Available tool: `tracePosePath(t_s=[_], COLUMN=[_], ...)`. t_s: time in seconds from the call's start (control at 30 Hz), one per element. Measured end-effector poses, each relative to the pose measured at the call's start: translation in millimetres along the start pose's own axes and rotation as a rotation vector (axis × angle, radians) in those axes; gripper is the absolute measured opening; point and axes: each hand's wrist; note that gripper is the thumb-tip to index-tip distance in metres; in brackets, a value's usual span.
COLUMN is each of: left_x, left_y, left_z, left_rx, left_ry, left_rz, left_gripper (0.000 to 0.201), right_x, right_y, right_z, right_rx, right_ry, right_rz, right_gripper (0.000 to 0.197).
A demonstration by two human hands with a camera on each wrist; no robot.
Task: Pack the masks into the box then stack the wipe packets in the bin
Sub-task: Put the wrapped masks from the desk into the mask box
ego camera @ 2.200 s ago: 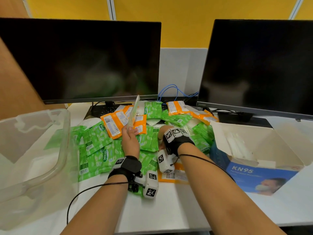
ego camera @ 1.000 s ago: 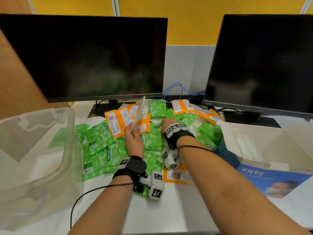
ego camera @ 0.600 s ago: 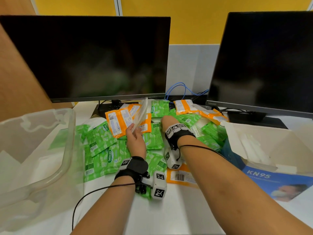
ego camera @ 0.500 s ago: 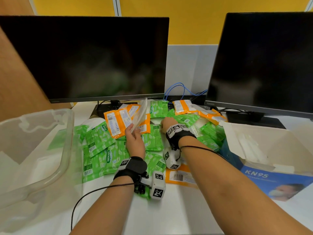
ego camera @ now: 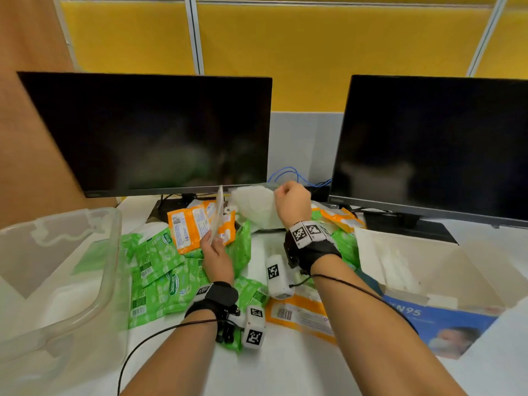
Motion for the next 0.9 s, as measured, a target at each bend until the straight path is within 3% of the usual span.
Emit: tracePosePath(t_s=[0.13, 0.27, 0.4, 0.47, 0.53, 0.7, 0.77, 0.9], left_x=[-1, 3, 11, 18, 29, 61, 71, 88], left_y=[-3, -2, -13, -28, -44, -89, -111, -148], left_z=[12, 59, 128, 155, 172, 186, 194, 203], left_rx=[-0.023, 0.001, -0.007, -0.035, -0.02, -0.001, -0.025, -0.045], left_ry=[-0.014, -0.122, -0.369, -0.447, -0.485, -0.451, -0.506, -0.546], left_rz=[0.001, -0.046, -0.255, -0.363, -0.385, -0.337, -0.413, -0.549], left_gripper=[0.036, 0.037, 0.032, 0.033, 0.031, 0.023, 0.02, 0.017], right_x=[-50, -99, -139, -157, -176, -228, -254, -308], right_y=[-4, -18, -31, -36, -42, -62, -64, -64], right_z=[-40, -55, -54, -48, -40, -16, -3, 26], right_rx=[-0.046, -0.101, -0.152, -0.169, -0.17, -0.014, -0.043, -0.061], right_ry=[0.034, 0.117, 0.129, 0.155, 0.17, 0.142, 0.035, -0.269], right_rz=[-0.015, -0.045, -0.088, -0.039, -0.013, -0.473, -0.383, -0.1], right_gripper=[0.027, 0.02, 0.018, 0.015, 0.014, 0.053, 0.058, 0.047])
Point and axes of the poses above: each hand's wrist, its own y-axis towards the middle knuckle, its own x-axis out of the palm, z = x × y, and after that the axes turned 1 degree about z, right-handed
